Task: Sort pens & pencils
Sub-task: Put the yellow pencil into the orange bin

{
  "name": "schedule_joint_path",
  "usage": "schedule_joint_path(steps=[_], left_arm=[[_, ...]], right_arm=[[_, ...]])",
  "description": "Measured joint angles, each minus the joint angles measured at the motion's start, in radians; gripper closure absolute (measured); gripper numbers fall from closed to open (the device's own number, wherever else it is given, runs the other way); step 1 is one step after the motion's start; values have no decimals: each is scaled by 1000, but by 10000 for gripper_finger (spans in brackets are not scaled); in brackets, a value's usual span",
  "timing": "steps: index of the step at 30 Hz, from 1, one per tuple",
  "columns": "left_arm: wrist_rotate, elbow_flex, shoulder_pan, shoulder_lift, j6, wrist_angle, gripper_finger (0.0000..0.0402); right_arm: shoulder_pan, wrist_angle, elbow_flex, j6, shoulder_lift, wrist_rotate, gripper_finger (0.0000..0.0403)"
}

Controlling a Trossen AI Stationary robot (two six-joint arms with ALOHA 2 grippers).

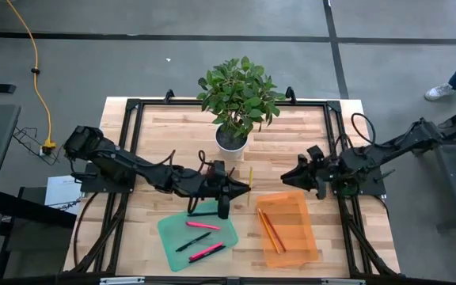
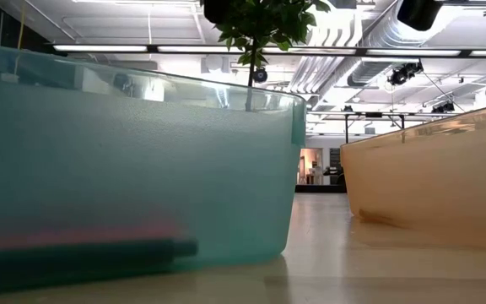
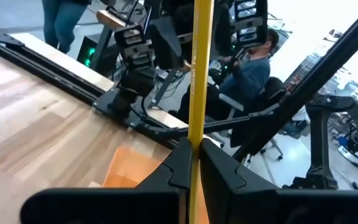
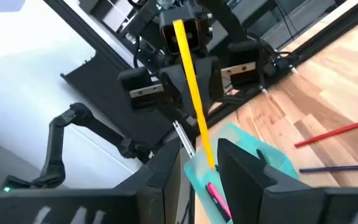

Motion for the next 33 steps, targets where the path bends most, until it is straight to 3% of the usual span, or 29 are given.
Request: schedule_joint_path(steps=[6,14,20,33], left_arm=[[11,16,-1,34,-25,0,392],[54,151,-1,123,16,-62,392],[69,241,-1,164,32,-142,392],[72,257,12,166,27,-164,392]], right_arm=[[17,-32,28,0,60,0,309],[23,-41,59,-5,121,-13,309],[68,-52,84,-39,126,35,309],[109,-72,89,-60,126,84,309]])
